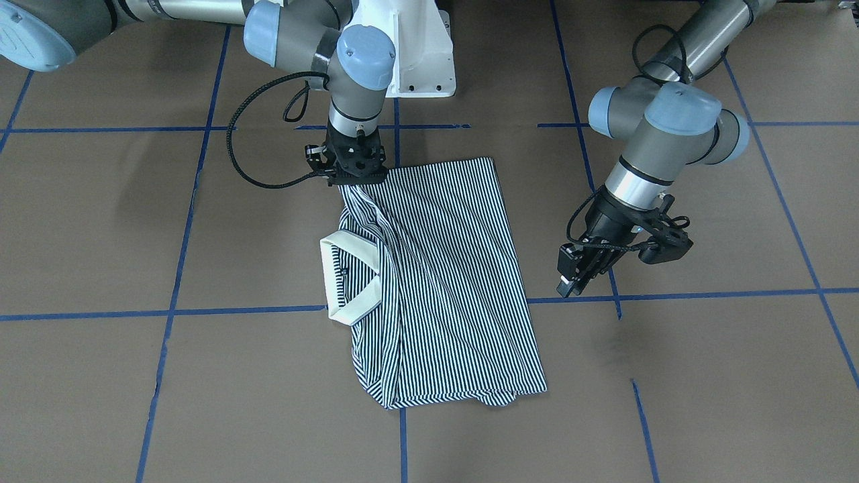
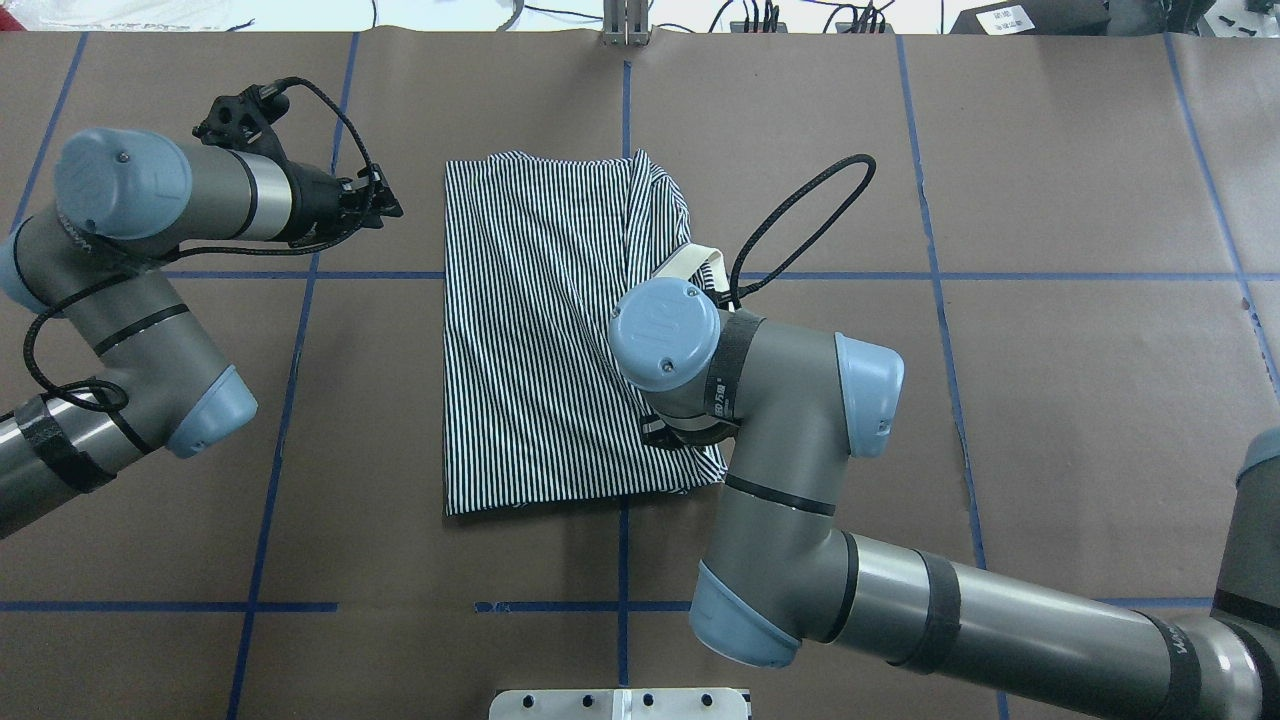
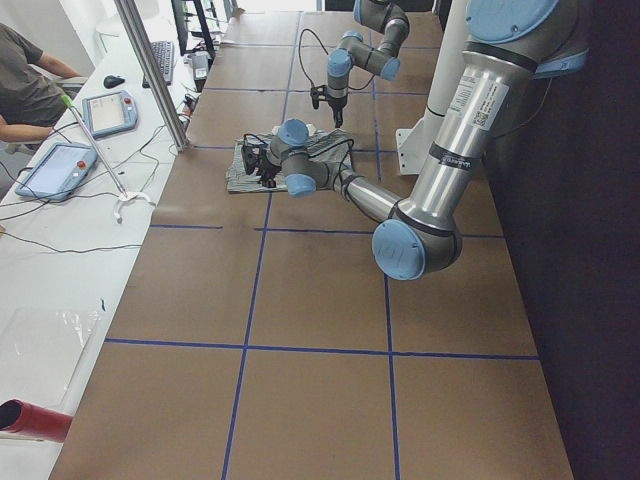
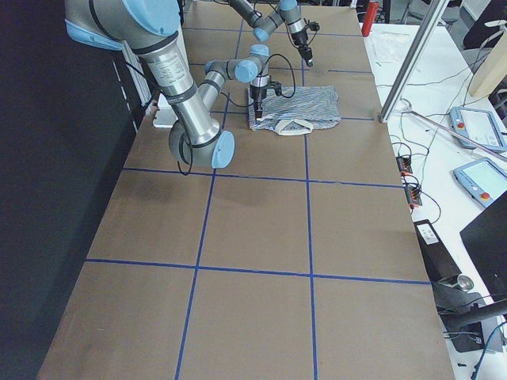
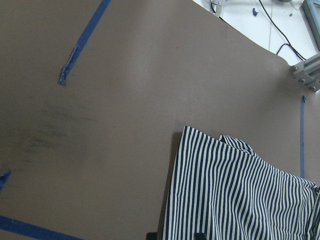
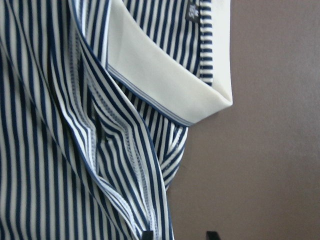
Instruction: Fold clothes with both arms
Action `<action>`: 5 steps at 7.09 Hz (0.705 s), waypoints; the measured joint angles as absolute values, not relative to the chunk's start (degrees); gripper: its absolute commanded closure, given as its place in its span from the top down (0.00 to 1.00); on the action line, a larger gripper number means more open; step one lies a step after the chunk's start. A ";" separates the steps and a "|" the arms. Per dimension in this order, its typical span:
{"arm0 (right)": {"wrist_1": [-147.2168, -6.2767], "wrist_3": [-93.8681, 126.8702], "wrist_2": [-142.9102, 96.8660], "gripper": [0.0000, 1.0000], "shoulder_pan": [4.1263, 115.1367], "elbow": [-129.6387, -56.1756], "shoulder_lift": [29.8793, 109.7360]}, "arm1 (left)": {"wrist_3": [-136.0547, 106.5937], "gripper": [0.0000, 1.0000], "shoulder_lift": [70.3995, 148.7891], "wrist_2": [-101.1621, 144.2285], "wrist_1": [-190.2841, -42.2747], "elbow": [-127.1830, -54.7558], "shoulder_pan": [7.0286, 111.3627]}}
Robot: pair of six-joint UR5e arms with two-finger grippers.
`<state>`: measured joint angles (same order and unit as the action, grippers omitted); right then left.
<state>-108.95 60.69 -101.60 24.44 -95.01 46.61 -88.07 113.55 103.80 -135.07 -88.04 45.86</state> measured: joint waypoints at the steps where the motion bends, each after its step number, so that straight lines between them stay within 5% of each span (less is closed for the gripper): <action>1: -107.18 60.72 -101.60 0.43 25.08 -92.98 44.96 | -88.07 0.36 113.54 103.78 -135.05 -88.01 45.83; 5: -100.64 60.30 -101.58 0.42 28.12 -76.98 34.68 | -88.07 0.37 113.50 103.66 -135.09 -88.03 45.49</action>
<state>-100.64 60.30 -101.58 28.12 -76.98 34.68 -88.07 113.50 103.66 -135.09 -88.03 45.49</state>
